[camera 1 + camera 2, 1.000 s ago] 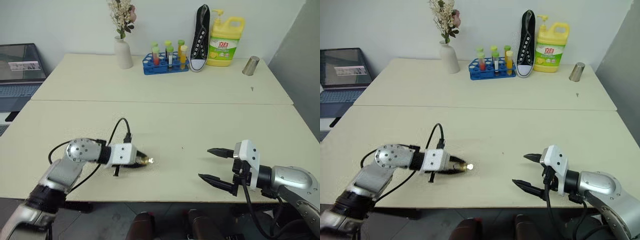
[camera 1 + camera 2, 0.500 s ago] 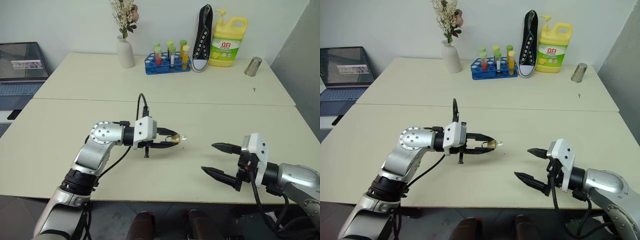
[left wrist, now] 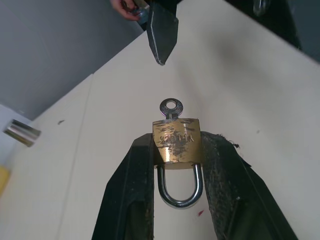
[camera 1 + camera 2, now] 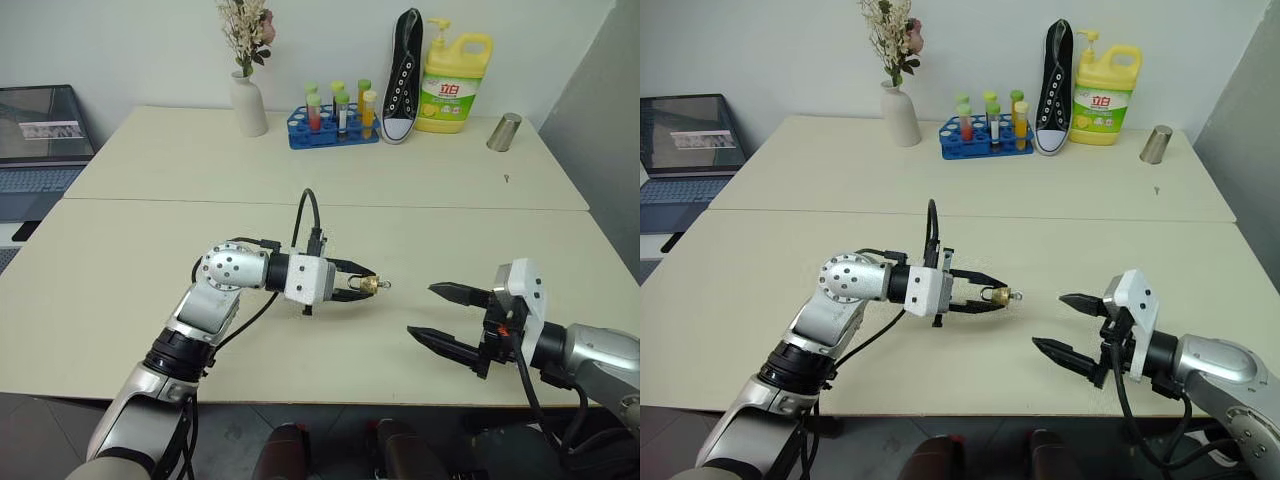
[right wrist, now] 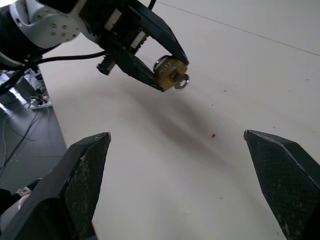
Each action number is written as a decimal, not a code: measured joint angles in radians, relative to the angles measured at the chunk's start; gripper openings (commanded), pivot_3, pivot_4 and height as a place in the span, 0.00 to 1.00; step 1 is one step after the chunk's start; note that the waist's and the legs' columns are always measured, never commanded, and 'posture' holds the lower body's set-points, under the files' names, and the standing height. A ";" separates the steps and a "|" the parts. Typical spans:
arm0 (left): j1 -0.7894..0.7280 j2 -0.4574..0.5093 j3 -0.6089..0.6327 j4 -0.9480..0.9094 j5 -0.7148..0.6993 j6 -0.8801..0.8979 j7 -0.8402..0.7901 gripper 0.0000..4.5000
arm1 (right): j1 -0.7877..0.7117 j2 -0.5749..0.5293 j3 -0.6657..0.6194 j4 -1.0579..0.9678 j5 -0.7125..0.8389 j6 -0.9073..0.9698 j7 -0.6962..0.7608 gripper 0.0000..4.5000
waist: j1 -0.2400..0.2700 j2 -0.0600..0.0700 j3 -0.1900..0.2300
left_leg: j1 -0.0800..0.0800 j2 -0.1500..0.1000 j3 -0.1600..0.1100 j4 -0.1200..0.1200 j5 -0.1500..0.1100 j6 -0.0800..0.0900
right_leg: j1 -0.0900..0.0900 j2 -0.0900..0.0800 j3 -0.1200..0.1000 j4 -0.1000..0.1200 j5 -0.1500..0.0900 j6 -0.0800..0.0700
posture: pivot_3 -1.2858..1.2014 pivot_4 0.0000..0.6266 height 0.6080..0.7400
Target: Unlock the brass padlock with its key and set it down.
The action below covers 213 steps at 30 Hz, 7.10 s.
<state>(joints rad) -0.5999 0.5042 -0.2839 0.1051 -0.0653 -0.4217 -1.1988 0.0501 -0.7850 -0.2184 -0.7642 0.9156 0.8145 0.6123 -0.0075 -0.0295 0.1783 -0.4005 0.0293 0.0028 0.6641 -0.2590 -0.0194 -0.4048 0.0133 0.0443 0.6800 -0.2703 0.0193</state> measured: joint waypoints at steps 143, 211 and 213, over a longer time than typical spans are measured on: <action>-0.028 0.101 -0.066 0.178 0.376 -0.607 0.588 0.29 | -0.509 0.205 0.257 0.392 0.047 0.189 -0.006 0.03 | -0.021 0.000 0.000 | -0.001 0.001 0.000 -0.001 0.000 0.000 | -0.001 -0.002 -0.001 0.000 0.003 -0.004 | 0.52 0.24 1.00; 0.132 0.019 0.136 -0.307 -0.549 0.983 0.166 0.00 | -0.464 0.123 0.282 0.341 -0.252 0.000 0.228 0.03 | -0.022 0.001 0.000 | -0.001 0.000 -0.001 -0.001 0.000 0.000 | -0.001 -0.001 -0.001 0.000 0.000 0.000 | 0.52 0.24 1.00; 0.132 0.023 0.135 -0.308 -0.544 0.981 0.158 0.00 | -0.463 0.123 0.282 0.341 -0.256 0.000 0.230 0.03 | -0.022 0.001 0.000 | -0.001 0.000 -0.001 -0.001 0.000 0.000 | -0.001 -0.001 -0.001 0.000 0.000 0.000 | 0.52 0.24 1.00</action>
<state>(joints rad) -0.4674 0.5272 -0.1486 -0.2028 -0.6094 0.5590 -1.0406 -0.4131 -0.6616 0.0635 -0.4232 0.6594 0.8146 0.8422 -0.0291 -0.0290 0.1785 -0.4010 0.0298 0.0018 0.6630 -0.2590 -0.0193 -0.4060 0.0123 0.0433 0.6801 -0.2700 0.0194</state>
